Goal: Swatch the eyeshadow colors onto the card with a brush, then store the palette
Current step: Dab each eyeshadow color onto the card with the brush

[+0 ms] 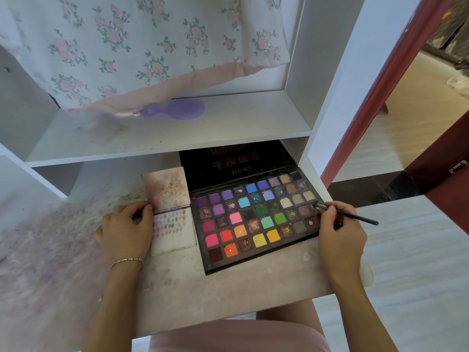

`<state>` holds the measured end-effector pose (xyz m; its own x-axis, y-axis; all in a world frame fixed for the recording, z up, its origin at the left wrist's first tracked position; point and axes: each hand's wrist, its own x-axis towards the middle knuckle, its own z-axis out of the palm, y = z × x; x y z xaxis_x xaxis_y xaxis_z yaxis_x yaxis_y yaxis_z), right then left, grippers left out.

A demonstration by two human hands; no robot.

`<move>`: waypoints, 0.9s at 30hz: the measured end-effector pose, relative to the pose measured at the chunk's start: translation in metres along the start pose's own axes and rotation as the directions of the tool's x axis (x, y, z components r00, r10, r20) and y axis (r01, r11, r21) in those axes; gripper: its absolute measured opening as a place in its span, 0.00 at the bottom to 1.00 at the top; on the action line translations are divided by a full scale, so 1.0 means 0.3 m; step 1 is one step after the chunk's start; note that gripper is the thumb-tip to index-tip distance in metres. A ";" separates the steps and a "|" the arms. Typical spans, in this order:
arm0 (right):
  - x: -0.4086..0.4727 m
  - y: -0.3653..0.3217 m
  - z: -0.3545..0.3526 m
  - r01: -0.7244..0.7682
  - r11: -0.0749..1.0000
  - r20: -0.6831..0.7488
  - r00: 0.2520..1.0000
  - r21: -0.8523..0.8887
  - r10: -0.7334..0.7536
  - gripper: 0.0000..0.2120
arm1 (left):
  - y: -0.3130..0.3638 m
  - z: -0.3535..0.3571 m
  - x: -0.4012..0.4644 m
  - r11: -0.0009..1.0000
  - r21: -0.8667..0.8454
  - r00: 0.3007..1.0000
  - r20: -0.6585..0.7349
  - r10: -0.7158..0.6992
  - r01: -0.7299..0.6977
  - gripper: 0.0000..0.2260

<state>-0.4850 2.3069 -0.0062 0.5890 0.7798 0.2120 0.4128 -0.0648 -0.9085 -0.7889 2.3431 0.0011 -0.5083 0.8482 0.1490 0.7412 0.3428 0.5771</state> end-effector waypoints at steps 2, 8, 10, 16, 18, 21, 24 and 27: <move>-0.001 -0.003 0.000 0.005 1.000 0.009 1.000 0.003 -0.005 0.06 | -0.001 0.001 0.001 1.000 -0.003 1.000 0.001 -0.001 0.001 0.09; -0.003 -0.010 -0.003 -0.009 1.000 0.000 1.000 0.002 0.009 0.06 | -0.007 0.005 0.003 1.000 0.009 1.000 -0.005 0.001 -0.001 0.09; -0.004 -0.013 -0.002 -0.023 1.000 0.007 1.000 0.009 0.023 0.06 | -0.008 0.006 0.004 1.000 0.009 1.000 -0.005 0.006 -0.006 0.09; -0.009 -0.018 -0.002 -0.006 1.000 -0.026 1.000 0.030 0.007 0.07 | -0.011 0.007 0.004 1.000 0.003 1.000 -0.009 0.007 -0.007 0.09; -0.014 -0.026 -0.004 0.028 0.998 -0.005 1.000 0.055 -0.027 0.08 | -0.010 0.008 0.004 1.000 0.001 1.000 -0.008 0.009 -0.009 0.09; -0.028 -0.048 0.000 0.064 0.994 0.055 0.996 0.087 -0.069 0.13 | -0.012 0.008 0.005 1.000 0.004 1.000 -0.001 0.006 -0.006 0.09; -0.059 -0.076 0.027 0.080 0.989 0.142 0.985 0.126 -0.098 0.15 | -0.016 0.006 0.005 1.000 0.010 1.000 0.001 0.013 -0.013 0.09; -0.103 -0.109 0.070 0.089 0.980 0.238 0.962 0.178 -0.131 0.15 | -0.019 0.006 0.004 1.000 0.004 1.000 0.004 0.012 -0.012 0.09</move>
<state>-0.5314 2.2981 0.0094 0.3475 0.9073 0.2368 0.3330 0.1167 -0.9357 -0.7929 2.3429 -0.0033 -0.4974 0.8539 0.1530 0.7491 0.3338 0.5722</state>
